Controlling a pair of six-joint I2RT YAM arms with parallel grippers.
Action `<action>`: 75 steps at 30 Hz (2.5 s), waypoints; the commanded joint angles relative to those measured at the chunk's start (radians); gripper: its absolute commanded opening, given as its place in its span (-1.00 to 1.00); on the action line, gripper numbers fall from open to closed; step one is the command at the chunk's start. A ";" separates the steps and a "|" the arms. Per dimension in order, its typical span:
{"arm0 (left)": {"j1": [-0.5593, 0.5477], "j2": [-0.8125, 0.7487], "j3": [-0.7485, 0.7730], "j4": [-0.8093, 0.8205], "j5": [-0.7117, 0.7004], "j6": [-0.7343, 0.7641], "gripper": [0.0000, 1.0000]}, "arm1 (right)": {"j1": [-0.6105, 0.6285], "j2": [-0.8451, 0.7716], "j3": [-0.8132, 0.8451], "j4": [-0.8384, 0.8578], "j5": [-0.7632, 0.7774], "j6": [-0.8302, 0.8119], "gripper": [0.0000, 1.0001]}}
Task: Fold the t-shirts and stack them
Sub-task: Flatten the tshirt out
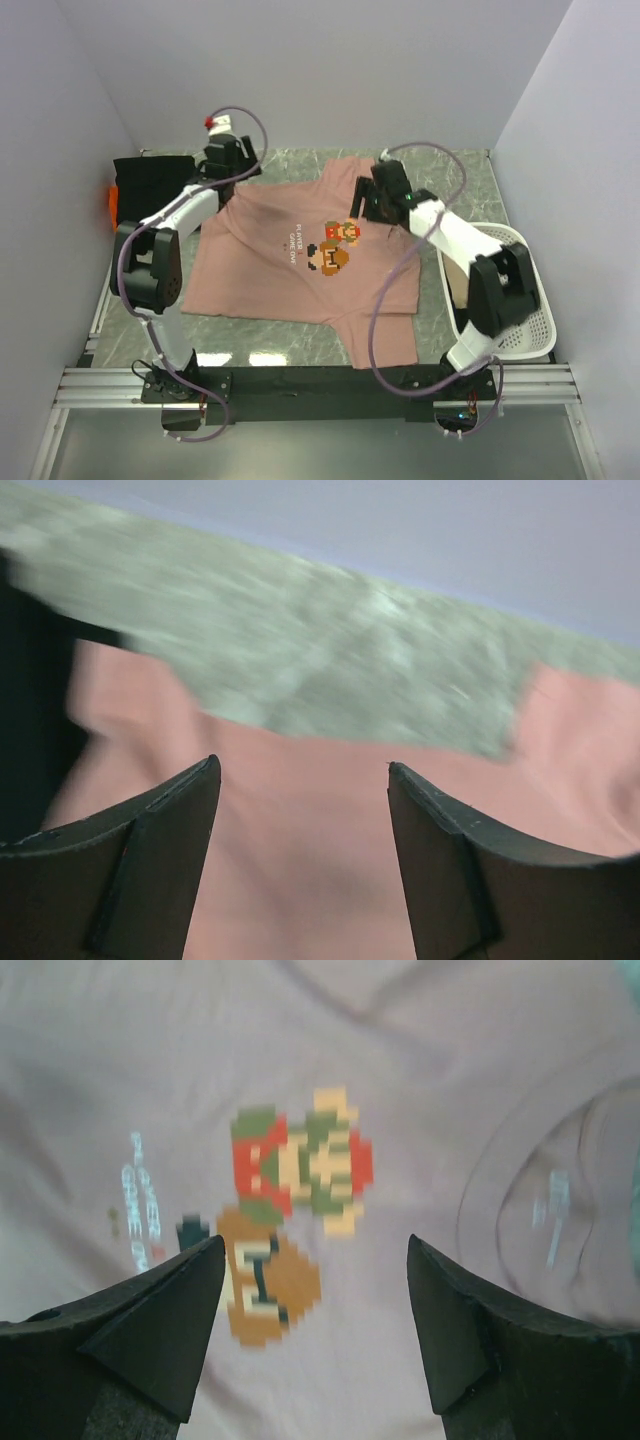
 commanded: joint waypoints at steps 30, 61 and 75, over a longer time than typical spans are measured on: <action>-0.354 0.419 0.286 0.016 0.442 -0.204 0.44 | -0.297 0.866 0.991 -0.390 -0.223 -0.089 0.44; -0.426 0.464 0.386 -0.001 0.468 -0.218 0.44 | -0.341 0.688 0.857 -0.385 0.025 -0.199 0.46; -0.426 0.395 0.331 0.002 0.460 -0.204 0.44 | -0.337 0.736 0.847 -0.438 -0.056 -0.230 0.31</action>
